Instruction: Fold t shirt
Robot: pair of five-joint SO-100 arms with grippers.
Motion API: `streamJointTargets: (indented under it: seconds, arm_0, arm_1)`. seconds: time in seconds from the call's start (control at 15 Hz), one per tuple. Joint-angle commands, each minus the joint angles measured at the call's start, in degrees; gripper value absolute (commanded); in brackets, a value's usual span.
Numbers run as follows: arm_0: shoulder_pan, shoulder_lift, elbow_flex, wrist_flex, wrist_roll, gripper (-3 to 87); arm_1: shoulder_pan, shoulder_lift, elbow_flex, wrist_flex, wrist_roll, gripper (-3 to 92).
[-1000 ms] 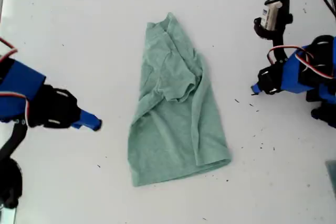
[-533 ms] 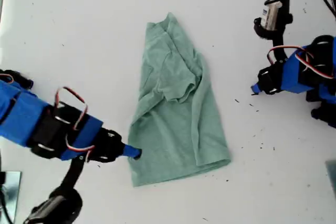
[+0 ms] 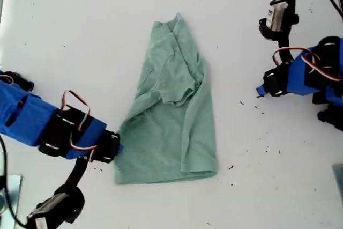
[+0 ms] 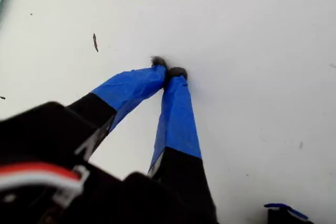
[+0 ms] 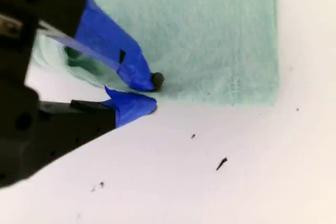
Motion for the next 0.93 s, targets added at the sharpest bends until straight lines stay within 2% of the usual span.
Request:
streamJointTargets:
  seconds: [0.0, 0.07, 0.27, 0.33, 0.4, 0.47, 0.53, 0.67, 0.73, 0.8, 0.87]
  arm_0:
    - [-4.7, 16.3, -5.5, 15.2, 0.6, -0.2]
    - [-6.3, 20.6, -6.3, 17.7, 1.8, -0.2]
    - [-8.3, 16.6, -12.1, 17.1, 6.8, -0.2]
    - [-8.5, 11.6, -14.5, 13.0, 9.6, -0.2]
    - [-8.1, 6.9, -17.6, 5.8, 12.4, -0.2]
    - [-7.8, -1.2, -25.7, 3.3, 14.3, -0.2]
    - [-7.6, -12.3, -38.8, 3.6, 16.2, -0.2]
    - [-8.6, -26.8, -46.3, -4.1, 19.3, -0.2]
    - [-9.4, -31.9, -46.5, -6.3, 19.8, 3.6]
    - [-10.0, -36.2, -46.7, -7.4, 19.9, 15.5]
    - [-10.3, -39.1, -47.3, -6.9, 19.7, 21.7]
  arm_1:
    - [-0.4, -0.1, 1.0, -2.6, 0.7, 2.4]
    - [-0.3, 0.1, 1.1, -2.6, 0.7, 2.4]
    - [-0.6, 0.2, 1.1, -2.6, 1.5, 2.4]
    - [-0.7, 0.2, 1.2, -2.6, 1.7, 2.4]
    - [-0.7, 0.2, 1.2, -2.6, 1.7, 2.4]
    - [-0.7, 0.2, 1.2, -2.6, 1.8, 2.4]
    - [-0.7, 0.2, 1.2, -2.6, 1.8, 2.4]
    - [-0.8, 0.2, 1.3, -2.6, 2.0, 2.4]
    - [-1.1, 0.2, 1.3, -2.6, 2.3, 2.4]
    - [-1.3, 0.2, 1.3, -2.6, 2.5, 2.4]
    - [-1.4, 0.2, 1.3, -2.6, 2.7, 2.4]
